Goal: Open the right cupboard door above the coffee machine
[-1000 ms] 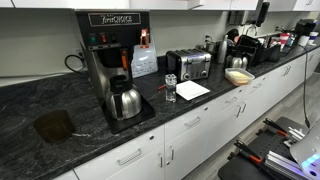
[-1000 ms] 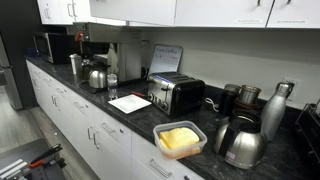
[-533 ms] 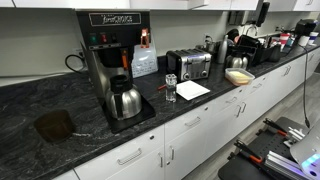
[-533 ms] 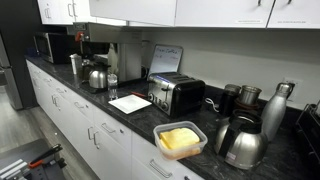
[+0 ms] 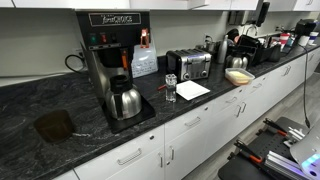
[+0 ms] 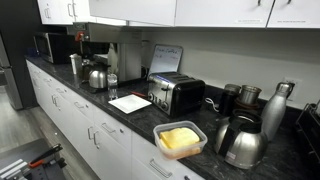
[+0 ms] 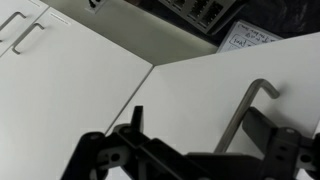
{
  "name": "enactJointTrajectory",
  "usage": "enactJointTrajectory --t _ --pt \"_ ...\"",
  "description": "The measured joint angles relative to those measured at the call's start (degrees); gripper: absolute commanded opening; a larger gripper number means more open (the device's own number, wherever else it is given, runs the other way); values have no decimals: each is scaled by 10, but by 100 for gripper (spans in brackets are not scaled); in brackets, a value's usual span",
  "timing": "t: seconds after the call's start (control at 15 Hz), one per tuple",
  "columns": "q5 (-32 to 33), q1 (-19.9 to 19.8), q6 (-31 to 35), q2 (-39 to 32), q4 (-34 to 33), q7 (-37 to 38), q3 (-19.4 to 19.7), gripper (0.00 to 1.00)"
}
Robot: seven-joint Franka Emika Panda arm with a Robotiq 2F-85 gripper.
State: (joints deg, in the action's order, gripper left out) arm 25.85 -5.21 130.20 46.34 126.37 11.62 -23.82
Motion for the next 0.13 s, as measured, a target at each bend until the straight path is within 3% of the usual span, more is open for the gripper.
enactJointTrajectory --t 0.13 --pt "0 0 0 0 0 0 0 100"
